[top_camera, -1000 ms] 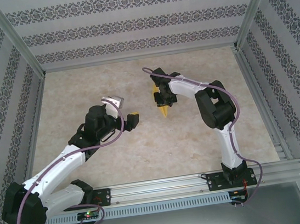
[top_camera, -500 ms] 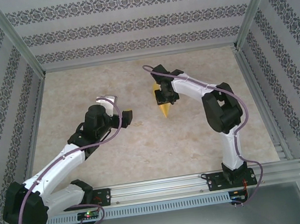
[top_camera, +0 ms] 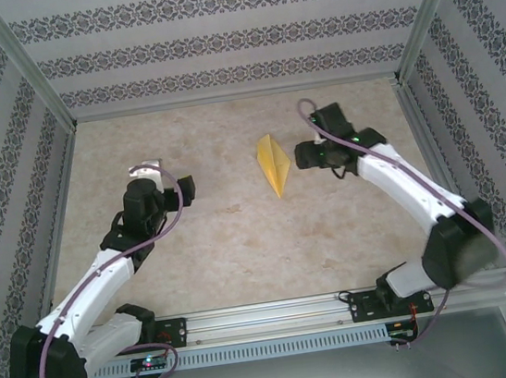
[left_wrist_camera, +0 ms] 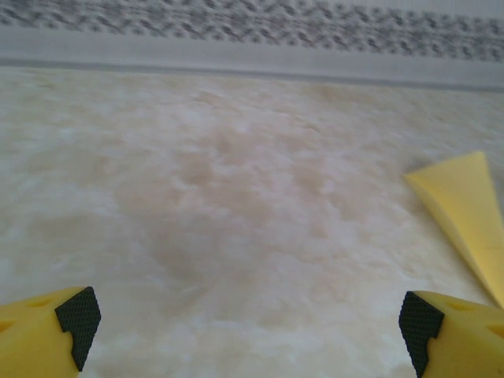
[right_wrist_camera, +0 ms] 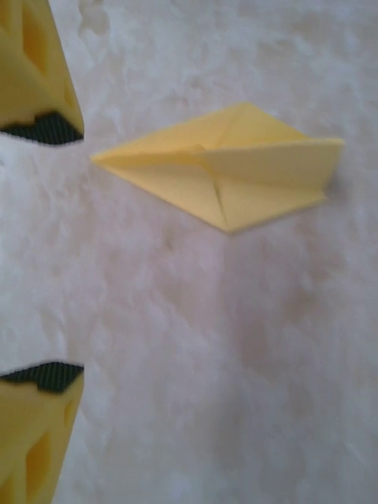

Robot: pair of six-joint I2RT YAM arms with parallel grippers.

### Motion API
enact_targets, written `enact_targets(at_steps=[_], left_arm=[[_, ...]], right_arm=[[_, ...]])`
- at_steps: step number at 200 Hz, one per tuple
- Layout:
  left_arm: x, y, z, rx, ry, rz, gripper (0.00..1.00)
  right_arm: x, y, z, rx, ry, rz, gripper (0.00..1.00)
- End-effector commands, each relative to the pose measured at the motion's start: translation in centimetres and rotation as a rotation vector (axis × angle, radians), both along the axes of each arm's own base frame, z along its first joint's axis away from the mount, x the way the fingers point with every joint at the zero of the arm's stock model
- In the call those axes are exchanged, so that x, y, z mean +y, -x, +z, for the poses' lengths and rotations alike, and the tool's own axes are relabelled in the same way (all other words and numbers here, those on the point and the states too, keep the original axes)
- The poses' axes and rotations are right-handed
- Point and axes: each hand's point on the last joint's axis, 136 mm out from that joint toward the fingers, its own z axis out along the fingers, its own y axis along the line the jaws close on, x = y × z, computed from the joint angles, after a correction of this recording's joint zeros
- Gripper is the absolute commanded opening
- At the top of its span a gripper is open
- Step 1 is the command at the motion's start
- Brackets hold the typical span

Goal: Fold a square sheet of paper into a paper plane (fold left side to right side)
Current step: Place the paper plane at the center of the table, then reset both arms

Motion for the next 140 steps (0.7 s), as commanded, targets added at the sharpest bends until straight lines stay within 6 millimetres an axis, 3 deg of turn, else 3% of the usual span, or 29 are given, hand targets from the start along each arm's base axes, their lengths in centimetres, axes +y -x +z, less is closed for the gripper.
enact_targets(at_steps=[1, 12, 36, 58, 95, 140], left_arm=[[4.2, 0.1, 0.3, -0.060, -0.104, 0.167, 1.00], [5.2, 0.2, -0.1, -0.064, -0.152, 0.193, 1.00], [7.5, 0.8, -1.6, -0.037, -0.221, 0.262, 1.00], [9.0, 1.2, -3.4, -0.026, -0.261, 0.298, 1.00], [9.9, 1.1, -6.1, -0.031, -0.273, 0.268, 1.00], [8.9, -0.8, -7.5, -0.083, -0.218, 0.144, 1.00]], right_arm=[[-3.9, -0.8, 0.3, -0.131, 0.023, -0.078, 0.87], [-5.8, -0.8, 0.1, -0.177, 0.009, -0.132, 0.97], [-9.9, -0.7, -1.3, -0.256, 0.012, -0.248, 0.98], [-12.5, -0.6, -3.3, -0.293, 0.054, -0.312, 0.98], [-14.2, -1.5, -6.1, -0.364, 0.050, -0.332, 0.98], [-13.7, -3.6, -6.6, -0.474, 0.000, -0.246, 0.98]])
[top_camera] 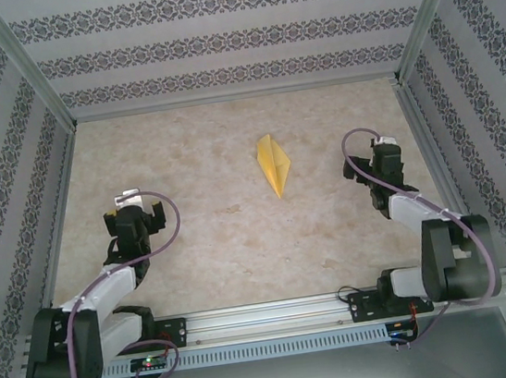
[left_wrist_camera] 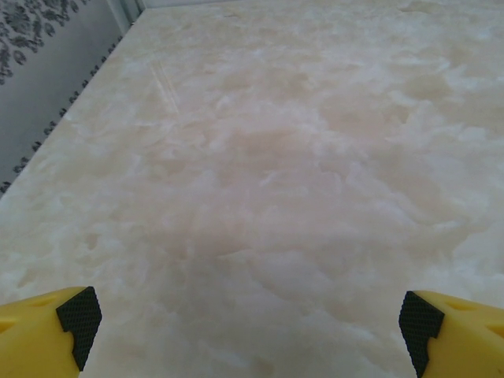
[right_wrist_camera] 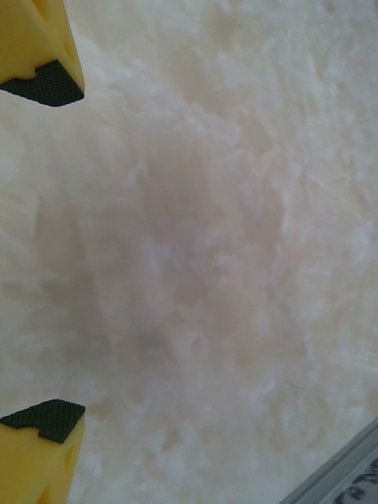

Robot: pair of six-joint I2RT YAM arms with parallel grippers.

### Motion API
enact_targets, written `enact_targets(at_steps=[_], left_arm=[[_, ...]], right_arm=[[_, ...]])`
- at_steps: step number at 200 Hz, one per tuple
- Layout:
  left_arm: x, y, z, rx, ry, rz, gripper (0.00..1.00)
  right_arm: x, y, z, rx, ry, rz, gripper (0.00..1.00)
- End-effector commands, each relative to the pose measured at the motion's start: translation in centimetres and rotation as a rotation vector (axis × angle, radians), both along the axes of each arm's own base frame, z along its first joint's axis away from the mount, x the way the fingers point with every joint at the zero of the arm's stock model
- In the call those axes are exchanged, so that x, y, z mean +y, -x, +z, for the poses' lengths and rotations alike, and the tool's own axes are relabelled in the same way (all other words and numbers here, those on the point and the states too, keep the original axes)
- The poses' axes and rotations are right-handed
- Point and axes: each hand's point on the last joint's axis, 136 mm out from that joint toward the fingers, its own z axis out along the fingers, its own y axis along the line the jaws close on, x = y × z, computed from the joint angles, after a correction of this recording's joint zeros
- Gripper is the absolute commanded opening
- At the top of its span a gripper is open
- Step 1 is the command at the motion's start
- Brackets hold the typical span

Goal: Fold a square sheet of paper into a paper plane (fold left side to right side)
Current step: Reset both arms

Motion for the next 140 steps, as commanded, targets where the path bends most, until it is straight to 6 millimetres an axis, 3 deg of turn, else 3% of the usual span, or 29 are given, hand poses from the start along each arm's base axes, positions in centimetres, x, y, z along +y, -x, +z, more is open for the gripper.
enact_targets(at_steps=[1, 49, 66, 98, 114, 125, 140], left_arm=[[-1.3, -2.3, 2.3, -0.134, 0.020, -0.116, 1.00], [-2.3, -4.9, 2.1, -0.210, 0.109, -0.209, 1.00], [-2.6, -5.7, -0.4, -0.171, 0.117, -0.228, 1.00], [-3.6, -6.9, -1.1, -0.117, 0.124, -0.287, 1.00], [-3.2, -7.4, -1.4, -0.077, 0.132, -0.260, 1.00], [-2.5, -7.5, -1.6, -0.064, 0.135, -0.223, 1.00], [-2.4, -7.5, -1.5, -0.067, 0.134, -0.222, 1.00]], right_arm=[[0.6, -2.5, 2.9, -0.183, 0.016, 0.085, 0.98], [2.2, -3.1, 2.8, -0.233, 0.005, 0.201, 0.98], [2.6, -2.8, 3.0, -0.262, 0.010, 0.224, 0.98], [4.0, -2.6, 2.6, -0.290, 0.070, 0.274, 0.98], [4.4, -3.0, 2.0, -0.335, 0.094, 0.268, 0.98], [3.9, -2.7, 1.4, -0.271, 0.093, 0.247, 0.98], [4.0, -3.0, 1.7, -0.289, 0.110, 0.236, 0.98]])
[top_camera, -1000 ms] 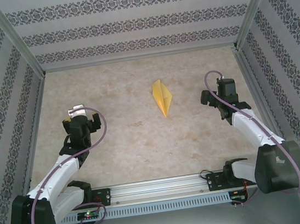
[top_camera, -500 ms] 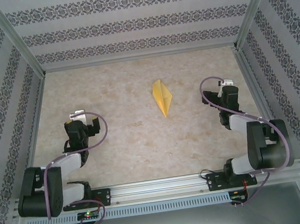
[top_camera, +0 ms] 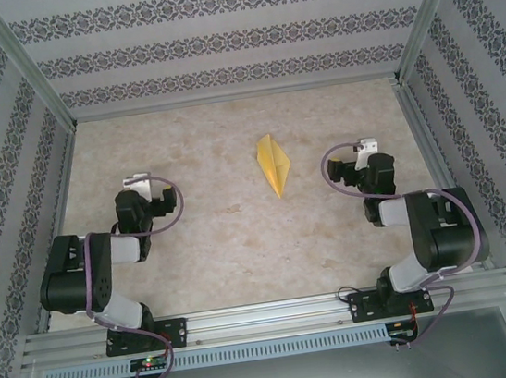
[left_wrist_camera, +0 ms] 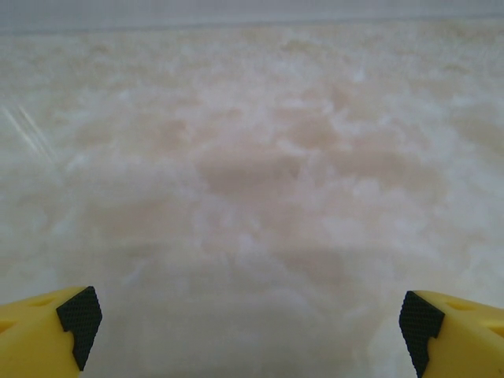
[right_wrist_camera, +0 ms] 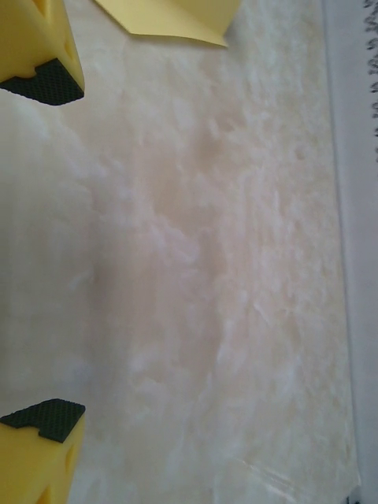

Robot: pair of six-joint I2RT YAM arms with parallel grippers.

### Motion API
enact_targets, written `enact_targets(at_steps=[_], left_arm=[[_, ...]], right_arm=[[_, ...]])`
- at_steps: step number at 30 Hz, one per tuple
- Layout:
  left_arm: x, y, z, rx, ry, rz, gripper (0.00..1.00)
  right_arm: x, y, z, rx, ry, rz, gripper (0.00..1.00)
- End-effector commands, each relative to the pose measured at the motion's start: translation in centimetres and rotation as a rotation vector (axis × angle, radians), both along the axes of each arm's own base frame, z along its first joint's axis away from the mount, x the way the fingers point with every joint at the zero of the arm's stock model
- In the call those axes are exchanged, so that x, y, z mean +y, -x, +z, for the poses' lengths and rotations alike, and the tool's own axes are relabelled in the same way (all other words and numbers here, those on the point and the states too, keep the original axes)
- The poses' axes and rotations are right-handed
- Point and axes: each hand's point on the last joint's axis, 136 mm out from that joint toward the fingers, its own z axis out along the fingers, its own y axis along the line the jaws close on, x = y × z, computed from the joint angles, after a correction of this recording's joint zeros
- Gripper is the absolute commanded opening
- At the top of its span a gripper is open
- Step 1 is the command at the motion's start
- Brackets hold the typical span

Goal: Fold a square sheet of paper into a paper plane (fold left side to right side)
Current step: Reset both arms

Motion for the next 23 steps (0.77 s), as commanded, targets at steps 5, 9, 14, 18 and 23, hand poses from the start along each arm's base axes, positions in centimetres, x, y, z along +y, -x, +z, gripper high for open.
enact_targets(at_steps=[5, 9, 14, 18, 23], left_arm=[[0.67, -0.16, -0.13, 0.017, 0.002, 0.019, 1.00], [0.66, -0.17, -0.09, 0.016, 0.002, 0.018, 1.00], [0.67, -0.18, -0.10, 0.016, 0.002, 0.018, 1.00], [0.68, -0.16, -0.15, 0.017, 0.002, 0.019, 1.00], [0.66, -0.18, -0.10, 0.016, 0.002, 0.018, 1.00]], right_arm=[[-0.36, -0.66, 1.95, -0.082, 0.060, -0.025, 0.98], [-0.36, -0.66, 1.91, -0.074, 0.068, -0.030, 0.98], [-0.33, -0.68, 1.93, -0.074, 0.080, -0.036, 0.98], [-0.36, -0.73, 1.90, -0.071, 0.081, -0.038, 0.98], [-0.37, -0.72, 1.94, -0.073, 0.079, -0.038, 0.98]])
